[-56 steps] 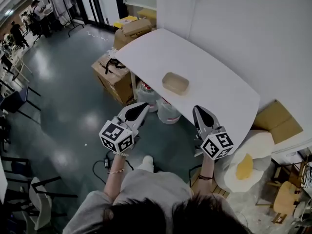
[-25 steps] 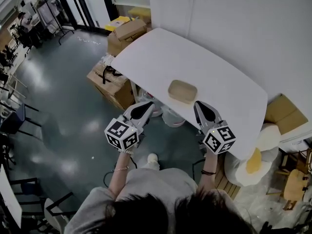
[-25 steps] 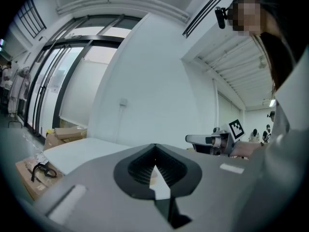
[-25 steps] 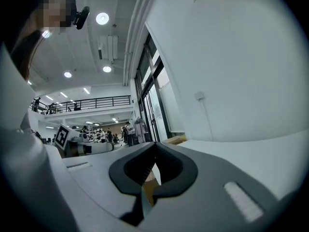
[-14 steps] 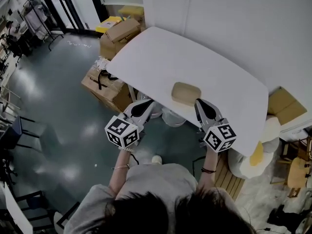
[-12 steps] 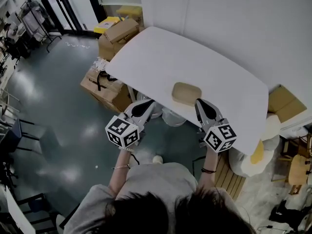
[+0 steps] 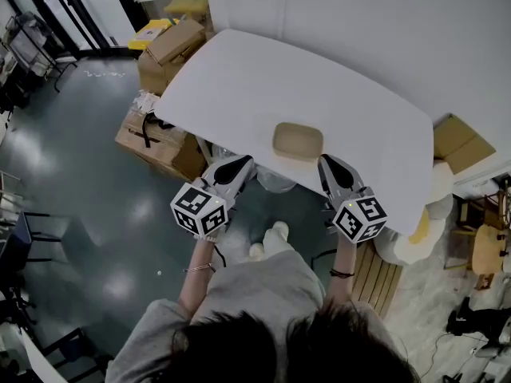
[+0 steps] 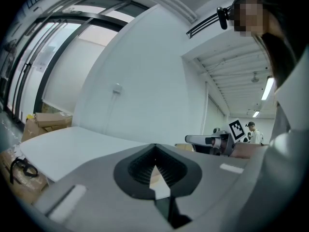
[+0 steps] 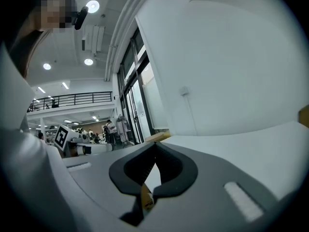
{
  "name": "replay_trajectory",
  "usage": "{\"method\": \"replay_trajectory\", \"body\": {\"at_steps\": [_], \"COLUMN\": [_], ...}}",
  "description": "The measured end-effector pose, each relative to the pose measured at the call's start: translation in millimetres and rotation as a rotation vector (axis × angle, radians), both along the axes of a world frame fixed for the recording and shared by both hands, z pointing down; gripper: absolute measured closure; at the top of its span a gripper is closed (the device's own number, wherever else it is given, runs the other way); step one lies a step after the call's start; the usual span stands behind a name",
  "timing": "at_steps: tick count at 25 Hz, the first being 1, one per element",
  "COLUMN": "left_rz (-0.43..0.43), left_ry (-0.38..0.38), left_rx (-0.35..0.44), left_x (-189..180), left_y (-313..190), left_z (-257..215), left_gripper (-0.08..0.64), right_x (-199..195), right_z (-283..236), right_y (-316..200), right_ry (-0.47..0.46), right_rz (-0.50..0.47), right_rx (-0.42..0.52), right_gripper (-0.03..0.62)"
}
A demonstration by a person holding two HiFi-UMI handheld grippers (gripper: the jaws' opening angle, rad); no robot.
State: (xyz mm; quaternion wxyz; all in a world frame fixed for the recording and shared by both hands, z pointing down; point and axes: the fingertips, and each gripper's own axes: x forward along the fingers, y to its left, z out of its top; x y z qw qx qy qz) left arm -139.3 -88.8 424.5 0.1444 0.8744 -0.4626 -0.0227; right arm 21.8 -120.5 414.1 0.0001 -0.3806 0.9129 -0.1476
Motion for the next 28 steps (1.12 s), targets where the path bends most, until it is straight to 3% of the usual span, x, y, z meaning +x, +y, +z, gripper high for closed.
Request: {"method": "replay_trajectory", "body": {"at_steps": [14,28], "left_rz": [0.002,-0.025], "left_ry": [0.011,0.022], "left_rx": [-0.020,-0.050], "left_x": [11,15], "left_y": [-72,-114], "left_z": [3,18], "left_gripper": [0.565,0.565], "right_x": [10,20], "right_z": [12,32], "right_y": [-80,-119], "right_ry": [-0.007,-0.054], "right_rz": [-0.007,-0.057], "right_rx": [-0.047,-0.131], "right_gripper": [0.578,0.578]}}
